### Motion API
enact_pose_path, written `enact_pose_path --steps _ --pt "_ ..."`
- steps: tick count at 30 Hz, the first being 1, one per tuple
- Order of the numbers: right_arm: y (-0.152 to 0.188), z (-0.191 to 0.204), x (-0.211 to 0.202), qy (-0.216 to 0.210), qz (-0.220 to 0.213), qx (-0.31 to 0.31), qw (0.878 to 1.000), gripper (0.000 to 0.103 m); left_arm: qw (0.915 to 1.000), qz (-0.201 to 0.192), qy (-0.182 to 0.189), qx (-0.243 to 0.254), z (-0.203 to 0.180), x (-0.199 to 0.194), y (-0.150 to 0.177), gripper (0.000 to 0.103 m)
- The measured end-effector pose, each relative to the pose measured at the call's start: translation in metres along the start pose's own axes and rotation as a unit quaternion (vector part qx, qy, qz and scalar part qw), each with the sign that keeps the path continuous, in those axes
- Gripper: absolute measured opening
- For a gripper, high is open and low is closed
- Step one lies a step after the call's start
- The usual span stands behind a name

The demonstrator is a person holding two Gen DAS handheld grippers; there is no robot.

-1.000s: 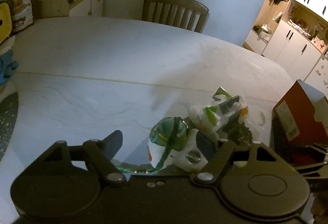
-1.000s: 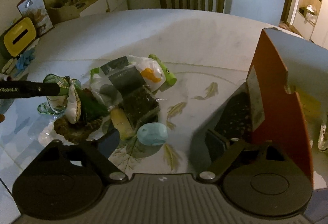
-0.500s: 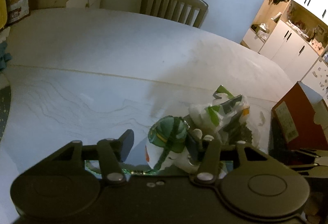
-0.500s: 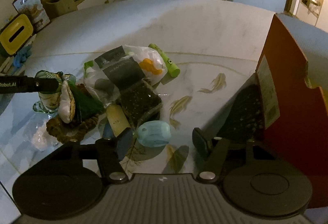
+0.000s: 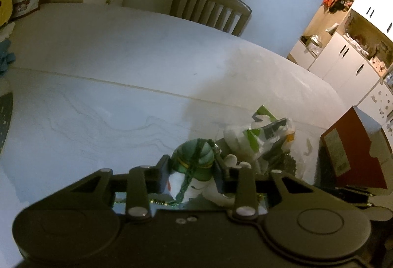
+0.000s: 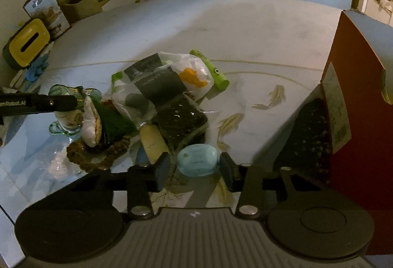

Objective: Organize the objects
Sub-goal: 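Grasp the green-white figurine with the left gripper while the right grasps the blue soap, then carry the figurine and blue soap with both grippers into the shoebox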

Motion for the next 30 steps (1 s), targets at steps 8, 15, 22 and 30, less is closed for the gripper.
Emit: enact_pose_path --steps 8,15,22,30 --pt "0.001 0.0 -0.005 0.005 -0.01 -0.002 1.0 0.038 0.9998 -0.011 0.001 -0.014 -0.002 -0.016 -0.004 0.033" --pt "0.0 -0.003 -0.027 0.001 -0.028 0.006 1.0 0.038 0.9991 -0.032 0.016 -0.021 -0.019 -0.044 -0.015 0.033" --pt "-0.004 -0.008 -0.065 -0.008 -0.05 0.021 0.999 0.038 0.9988 -0.03 0.039 -0.005 -0.055 -0.067 -0.024 0.033" --pt "-0.011 -0.023 -0.12 -0.018 -0.084 0.033 0.996 0.038 0.9964 -0.024 0.08 0.01 -0.114 -0.086 -0.026 0.033"
Point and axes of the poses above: each gripper's, at about its wrist camera, not at the fingertips, and x roughly the way its jaws point, z to its left, y to its underside, the point moved 10 cm from there along x, roughly the way its jaws point, and after that the axes turned 1 degree about -x, right-handed, at the moved point
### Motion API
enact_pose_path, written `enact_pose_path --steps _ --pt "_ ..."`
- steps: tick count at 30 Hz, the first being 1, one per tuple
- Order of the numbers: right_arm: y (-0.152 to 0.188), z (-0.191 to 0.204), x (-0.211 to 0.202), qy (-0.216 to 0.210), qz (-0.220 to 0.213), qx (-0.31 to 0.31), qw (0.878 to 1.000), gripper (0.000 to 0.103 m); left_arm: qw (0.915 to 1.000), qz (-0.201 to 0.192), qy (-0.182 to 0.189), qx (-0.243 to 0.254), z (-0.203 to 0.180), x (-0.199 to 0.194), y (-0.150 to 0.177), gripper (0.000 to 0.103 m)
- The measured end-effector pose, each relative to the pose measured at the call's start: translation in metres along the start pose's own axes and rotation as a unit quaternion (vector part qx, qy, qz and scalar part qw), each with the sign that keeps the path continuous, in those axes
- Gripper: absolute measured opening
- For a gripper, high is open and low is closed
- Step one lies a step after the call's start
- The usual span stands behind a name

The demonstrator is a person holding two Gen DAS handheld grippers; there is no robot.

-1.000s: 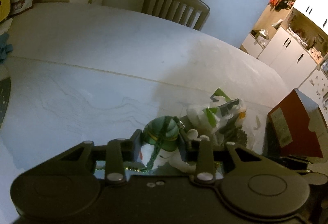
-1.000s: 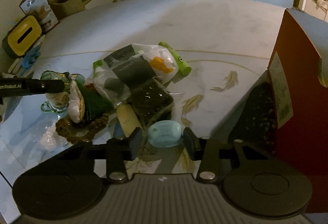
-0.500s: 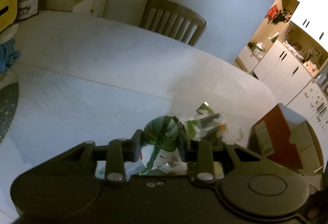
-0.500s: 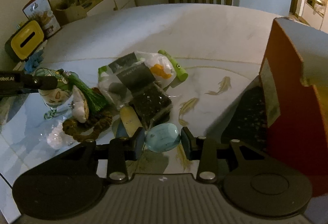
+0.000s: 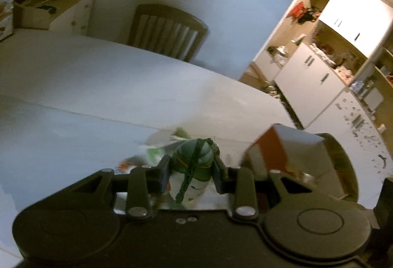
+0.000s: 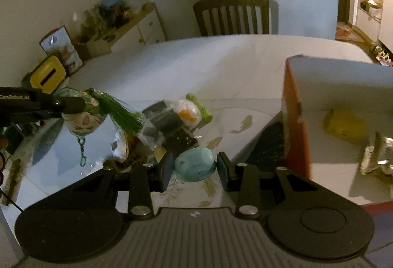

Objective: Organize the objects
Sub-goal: 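Carry the figurine and blue soap with both grippers into the shoebox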

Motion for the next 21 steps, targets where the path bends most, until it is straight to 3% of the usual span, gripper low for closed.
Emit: enact_pose_path --steps 11,21 --pt "-0.013 -0.039 -0.055 0.01 -0.029 0.008 1.0 0.038 0.9978 0.005 0.041 0.052 -0.092 0.014 -0.007 0.033" --pt "-0.02 -0.103 -0.086 0.037 -0.043 0.02 0.998 0.038 0.992 0.013 0.083 0.094 -0.179 0.038 -0.002 0.033"
Point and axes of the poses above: each gripper's, at about its wrist camera, not at the fingertips, and x roughly the way its jaws point, z to its left, y to its underside, the point moved 10 cm from there along x, roughly the way its jaws point, and after that the axes turned 1 degree about -x, right-handed, at the moved point
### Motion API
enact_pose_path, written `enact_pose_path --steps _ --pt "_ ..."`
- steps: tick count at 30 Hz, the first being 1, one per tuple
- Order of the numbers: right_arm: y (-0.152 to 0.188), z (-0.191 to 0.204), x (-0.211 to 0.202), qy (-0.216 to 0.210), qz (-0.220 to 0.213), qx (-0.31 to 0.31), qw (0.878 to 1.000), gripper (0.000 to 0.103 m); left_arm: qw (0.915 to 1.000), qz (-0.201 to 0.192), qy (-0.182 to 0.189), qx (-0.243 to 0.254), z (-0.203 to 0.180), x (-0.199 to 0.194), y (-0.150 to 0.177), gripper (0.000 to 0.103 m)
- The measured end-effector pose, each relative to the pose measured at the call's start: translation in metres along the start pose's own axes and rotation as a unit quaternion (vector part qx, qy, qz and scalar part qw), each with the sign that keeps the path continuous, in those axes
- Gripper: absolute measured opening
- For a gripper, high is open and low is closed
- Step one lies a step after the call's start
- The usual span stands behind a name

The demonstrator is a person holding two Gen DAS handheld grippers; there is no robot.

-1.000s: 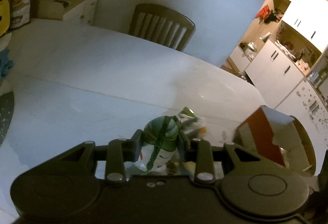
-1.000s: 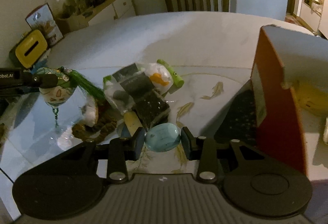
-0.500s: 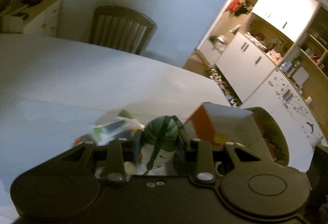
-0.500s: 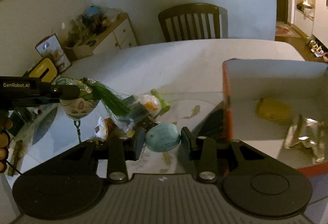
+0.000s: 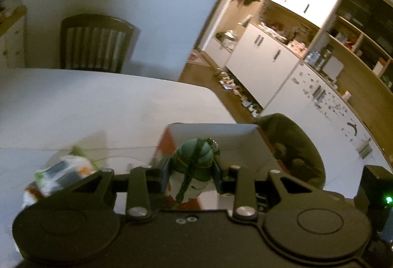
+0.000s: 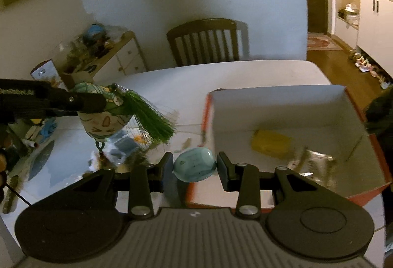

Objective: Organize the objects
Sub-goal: 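Carry the figurine and blue soap with both grippers into the shoebox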

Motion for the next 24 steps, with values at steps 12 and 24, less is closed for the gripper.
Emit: enact_pose_path --steps 12,24 --pt "-0.015 -0.086 -0.009 0.036 -0.005 0.008 0.999 0.038 0.9991 0.02 0.017 0.033 -0.07 0.057 -0.002 0.033" --pt "-0.03 -0.158 0.03 0.065 0.019 -0.006 0.998 0.038 0.9965 0.07 -0.021 0.039 -0.081 0.132 0.023 0.033"
Point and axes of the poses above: each gripper's, at about its wrist camera, not at the fingertips, and x roughly the way its jaws point, z to its left, y to its underside, the point moved 10 cm from there along x, roughly the way its jaws point, and after that the axes turned 1 degree about -x, right-handed, at the moved point
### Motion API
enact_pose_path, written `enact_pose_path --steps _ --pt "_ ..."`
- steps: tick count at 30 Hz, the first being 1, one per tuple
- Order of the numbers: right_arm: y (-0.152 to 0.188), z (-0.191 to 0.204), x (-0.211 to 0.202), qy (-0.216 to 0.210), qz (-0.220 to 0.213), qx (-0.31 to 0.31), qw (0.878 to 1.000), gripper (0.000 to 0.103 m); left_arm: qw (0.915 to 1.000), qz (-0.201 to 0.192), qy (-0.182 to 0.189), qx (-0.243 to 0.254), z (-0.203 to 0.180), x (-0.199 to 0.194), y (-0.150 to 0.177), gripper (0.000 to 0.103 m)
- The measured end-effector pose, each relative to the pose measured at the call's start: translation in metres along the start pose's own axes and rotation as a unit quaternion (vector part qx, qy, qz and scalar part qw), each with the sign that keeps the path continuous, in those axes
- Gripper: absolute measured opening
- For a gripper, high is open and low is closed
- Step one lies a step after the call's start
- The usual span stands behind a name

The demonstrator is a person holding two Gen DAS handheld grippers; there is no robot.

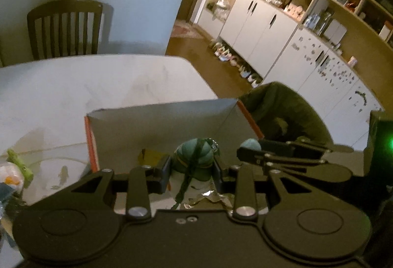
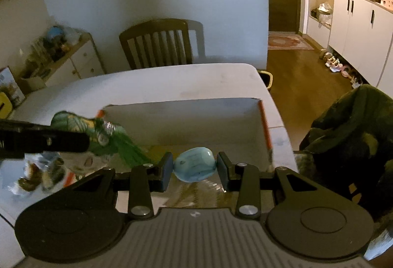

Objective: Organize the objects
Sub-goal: 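Carry the figurine and blue soap with both grippers into the shoebox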

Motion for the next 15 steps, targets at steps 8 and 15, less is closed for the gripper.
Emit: enact_pose_path --steps 8,15 --pt "-0.001 -0.016 0.044 0.003 0.033 -0.026 0.999 0.038 0.9985 0.037 -0.037 0.015 -0.002 0.05 0.011 0.033" --pt "0.001 -0.018 0.082 0.003 0.076 -0.04 0.996 0.038 0.9958 0.067 -0.058 0.021 0.006 0.078 0.02 0.033"
Point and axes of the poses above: each gripper's, at about its wrist camera, not at the fingertips, and x roughly the way its jaws point, z to its left, y to its underside, the point moved 10 cm from there along x, roughly the way its jaws point, and after that the axes turned 1 degree about -x, right-handed, at the moved point
